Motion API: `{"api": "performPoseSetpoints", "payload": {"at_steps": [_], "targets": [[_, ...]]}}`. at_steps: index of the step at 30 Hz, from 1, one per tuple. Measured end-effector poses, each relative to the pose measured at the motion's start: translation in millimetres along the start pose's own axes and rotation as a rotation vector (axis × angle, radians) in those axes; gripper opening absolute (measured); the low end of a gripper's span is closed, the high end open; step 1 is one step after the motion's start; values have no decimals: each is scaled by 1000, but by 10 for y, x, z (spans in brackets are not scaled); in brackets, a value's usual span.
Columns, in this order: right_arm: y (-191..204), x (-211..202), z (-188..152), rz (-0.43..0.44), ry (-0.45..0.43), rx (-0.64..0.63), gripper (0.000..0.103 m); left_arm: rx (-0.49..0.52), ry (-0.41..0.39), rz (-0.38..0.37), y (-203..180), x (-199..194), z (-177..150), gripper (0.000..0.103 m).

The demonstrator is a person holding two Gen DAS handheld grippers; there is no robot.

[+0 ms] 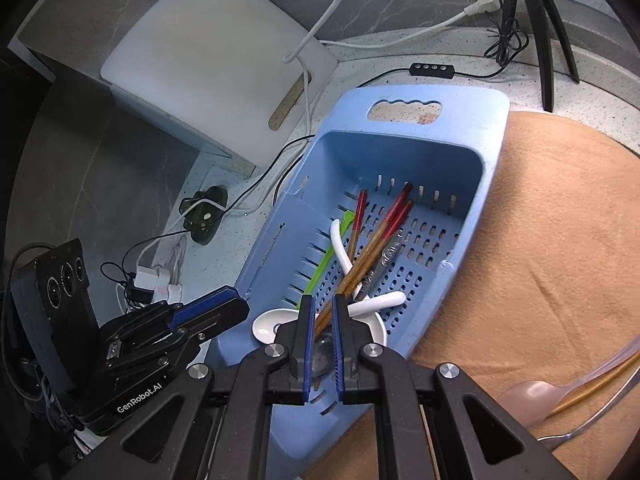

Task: Organize utensils
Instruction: 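Withdraw both tools back over the pink spoon and metal fork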

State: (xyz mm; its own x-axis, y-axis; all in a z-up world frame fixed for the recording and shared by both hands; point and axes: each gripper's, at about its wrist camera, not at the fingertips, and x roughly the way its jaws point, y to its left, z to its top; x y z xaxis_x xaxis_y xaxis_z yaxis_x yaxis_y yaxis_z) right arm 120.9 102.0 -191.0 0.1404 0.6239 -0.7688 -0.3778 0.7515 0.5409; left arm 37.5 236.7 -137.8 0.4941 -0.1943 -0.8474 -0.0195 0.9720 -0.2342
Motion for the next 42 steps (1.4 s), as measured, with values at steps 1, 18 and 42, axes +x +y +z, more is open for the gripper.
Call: {"api": "performPoseSetpoints", "payload": {"at_steps": [1,18,42], "targets": [[-23,-57,-10,-3,-6,-5,9,5,-4,0,-40,-20,-5,14],[-1079,-1237,-304,-73,-120,-6,36,132,-11,-61,-1092,11,-288,22],[-1911,-1007,-758,-2,76,173,40,294,168,-73,-1953,721,-788,29]]}}
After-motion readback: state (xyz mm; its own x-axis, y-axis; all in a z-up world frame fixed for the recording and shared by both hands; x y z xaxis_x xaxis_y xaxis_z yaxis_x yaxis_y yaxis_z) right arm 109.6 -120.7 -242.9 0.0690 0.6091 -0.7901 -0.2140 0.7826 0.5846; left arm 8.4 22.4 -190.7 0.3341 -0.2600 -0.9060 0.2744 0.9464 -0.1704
